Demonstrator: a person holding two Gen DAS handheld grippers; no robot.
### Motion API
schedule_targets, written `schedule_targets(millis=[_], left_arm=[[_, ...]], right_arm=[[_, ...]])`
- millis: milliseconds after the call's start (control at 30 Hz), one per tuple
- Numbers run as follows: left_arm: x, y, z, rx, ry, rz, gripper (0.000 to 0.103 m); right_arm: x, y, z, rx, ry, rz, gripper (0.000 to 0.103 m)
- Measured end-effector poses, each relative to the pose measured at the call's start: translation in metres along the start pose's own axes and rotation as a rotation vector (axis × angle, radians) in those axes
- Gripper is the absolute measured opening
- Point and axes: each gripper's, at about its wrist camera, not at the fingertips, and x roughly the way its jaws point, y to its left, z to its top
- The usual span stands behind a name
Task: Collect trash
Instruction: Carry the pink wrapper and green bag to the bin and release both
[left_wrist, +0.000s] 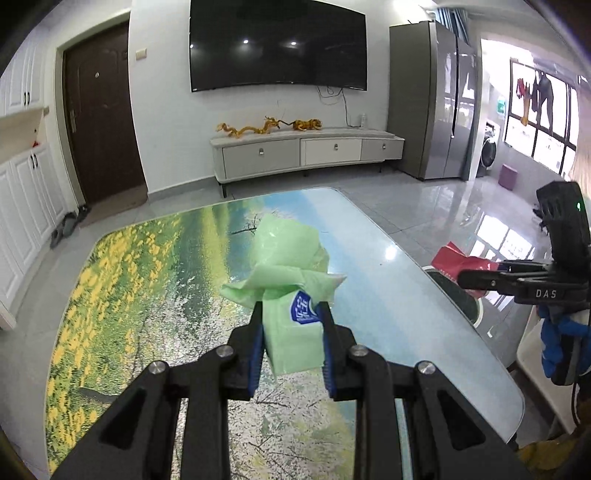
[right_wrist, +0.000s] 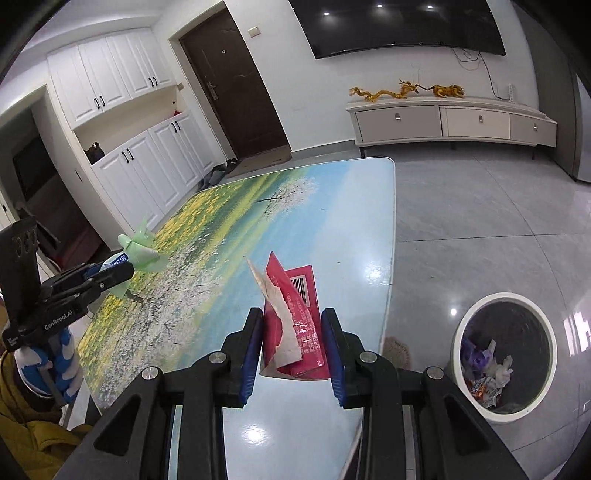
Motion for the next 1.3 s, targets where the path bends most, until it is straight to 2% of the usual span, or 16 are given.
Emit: schedule_targets(millis=[400, 600, 800, 1000, 1233, 1300], left_arm=[[-0.009, -0.002, -0.002, 0.021, -0.015, 0.031, 0.024], [0.000, -0.010, 0.002, 0.043, 0.006, 0.037, 0.024], [0.018, -0.028, 0.014, 0.083, 0.034, 0.013, 0.024], [0.056, -0.075, 0.047, 0.121, 0.087, -0.167, 0.024], [0.138, -0.170, 0.089, 0.198, 0.191, -0.355, 0.024], [0.160, -0.197, 0.097, 0.205, 0.219, -0.395, 0.024]], right_arm=[[0.014, 0.021, -0.004, -0.020, 0.012, 0.044, 0.030], [0.016, 0.011, -0.009, 0.003, 0.010, 0.051, 0.030], [0.012, -0.017, -0.012, 0.055, -0.020, 0.042, 0.030], [-0.009, -0.066, -0.018, 0.134, -0.071, -0.026, 0.030], [-0.036, -0.157, -0.029, 0.233, -0.077, -0.260, 0.030], [-0.037, -0.178, -0.032, 0.261, -0.070, -0.300, 0.030]])
